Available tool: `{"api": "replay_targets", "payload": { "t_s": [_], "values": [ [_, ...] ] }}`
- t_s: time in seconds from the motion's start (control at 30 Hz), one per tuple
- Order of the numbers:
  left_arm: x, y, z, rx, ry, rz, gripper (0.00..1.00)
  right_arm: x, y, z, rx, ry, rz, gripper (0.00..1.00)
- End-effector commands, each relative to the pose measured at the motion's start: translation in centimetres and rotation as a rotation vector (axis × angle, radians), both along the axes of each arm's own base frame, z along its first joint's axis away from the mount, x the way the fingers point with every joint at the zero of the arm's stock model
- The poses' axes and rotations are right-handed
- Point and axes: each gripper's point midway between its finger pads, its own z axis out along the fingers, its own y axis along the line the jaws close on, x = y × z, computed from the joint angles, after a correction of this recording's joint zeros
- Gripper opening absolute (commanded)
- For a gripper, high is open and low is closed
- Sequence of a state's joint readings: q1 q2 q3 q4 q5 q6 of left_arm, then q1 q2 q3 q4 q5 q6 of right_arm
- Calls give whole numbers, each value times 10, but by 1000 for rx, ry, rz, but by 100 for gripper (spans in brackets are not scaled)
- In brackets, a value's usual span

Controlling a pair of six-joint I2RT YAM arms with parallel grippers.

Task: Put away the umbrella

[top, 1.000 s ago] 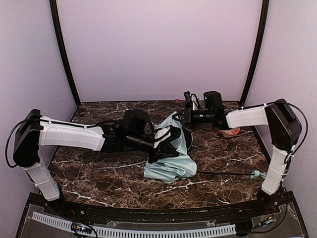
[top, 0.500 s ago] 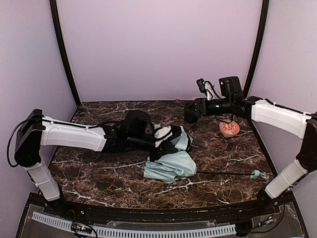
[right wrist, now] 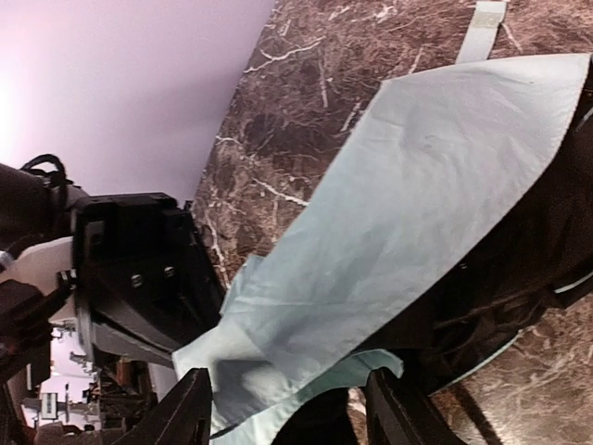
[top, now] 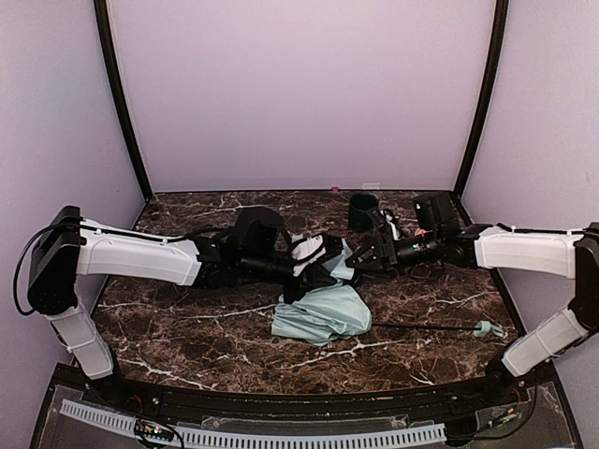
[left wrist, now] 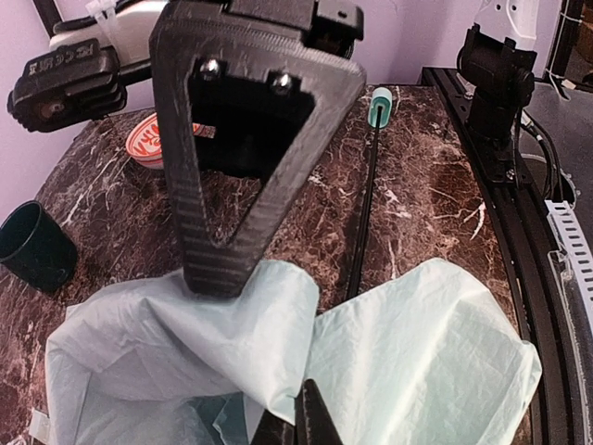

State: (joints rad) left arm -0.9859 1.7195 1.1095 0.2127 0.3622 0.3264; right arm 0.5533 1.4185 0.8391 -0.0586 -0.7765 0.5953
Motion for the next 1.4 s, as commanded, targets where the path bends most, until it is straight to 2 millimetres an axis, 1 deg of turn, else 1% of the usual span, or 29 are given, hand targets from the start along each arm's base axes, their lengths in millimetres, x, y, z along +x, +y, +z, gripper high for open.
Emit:
{"api": "replay_targets", "payload": {
  "t_s": [0.0,0.1,0.13,0.17,0.2,0.27,0.3,0.33,0.37,0.4,0.43,0.47,0.5,0.57,0.67,0.73,0.83,0.93,1.03,1.1,1.13,1.17,1.23,1.3,1.37],
  "values": [
    [-1,-1,-3,-1,0,-3,0,-10,16,33,165,-19,55,57],
    [-2,-1,-3,-2,2,-7,0,-12,25,32,177,-16,78,56],
    [-2,-1,-2,-4,1,-9,0,-13,28,34,189,-18,91,54],
    [-3,-1,-2,-2,3,-11,0,-15,31,38,205,-22,107,49],
    [-3,-1,-2,-2,4,-13,0,-17,34,41,220,-21,124,41],
    [-4,-1,-1,-2,8,-18,1,-17,37,49,244,-29,146,17],
    [-6,0,1,-7,6,-24,8,-17,36,51,244,-38,151,7],
    [-8,2,4,-10,3,-29,22,-15,33,51,231,-51,152,0],
    [-11,5,3,-10,5,-35,39,-13,29,48,207,-60,147,0],
    [-12,9,5,-15,9,-42,51,-10,23,43,174,-70,141,0],
    [-13,13,7,-20,18,-49,59,-8,17,35,139,-84,143,0],
    [-13,19,9,-25,31,-51,65,-10,10,27,113,-61,152,0],
    [-8,28,11,-31,45,-39,68,-11,5,22,106,-54,169,0],
    [4,46,19,-62,86,-2,69,-18,0,14,82,-58,213,0],
    [25,73,28,-137,182,59,68,-23,-3,10,50,-106,275,0],
    [37,79,17,-114,197,100,67,-25,-3,12,52,-131,307,0],
    [42,75,-10,-27,273,109,65,-30,-1,21,80,-181,350,0],
    [33,67,-24,-11,343,58,68,-37,-1,20,74,-209,374,0],
    [7,54,-28,2,355,-46,74,-39,0,10,47,-204,356,0],
    [-7,44,-35,47,329,-93,76,-39,-1,3,44,-190,345,0],
    [-11,43,-44,83,330,-95,75,-39,-1,1,40,-191,337,0],
    [-13,43,-53,119,341,-90,72,-37,-2,-3,26,-188,323,0],
    [-14,43,-64,157,373,-87,68,-30,-5,-13,-25,-189,282,0],
    [-16,44,-69,169,390,-92,65,-22,-10,-27,-91,-170,240,0],
    [-16,46,-73,179,385,-87,59,-14,-19,-45,-165,-130,196,0]
  ]
}}
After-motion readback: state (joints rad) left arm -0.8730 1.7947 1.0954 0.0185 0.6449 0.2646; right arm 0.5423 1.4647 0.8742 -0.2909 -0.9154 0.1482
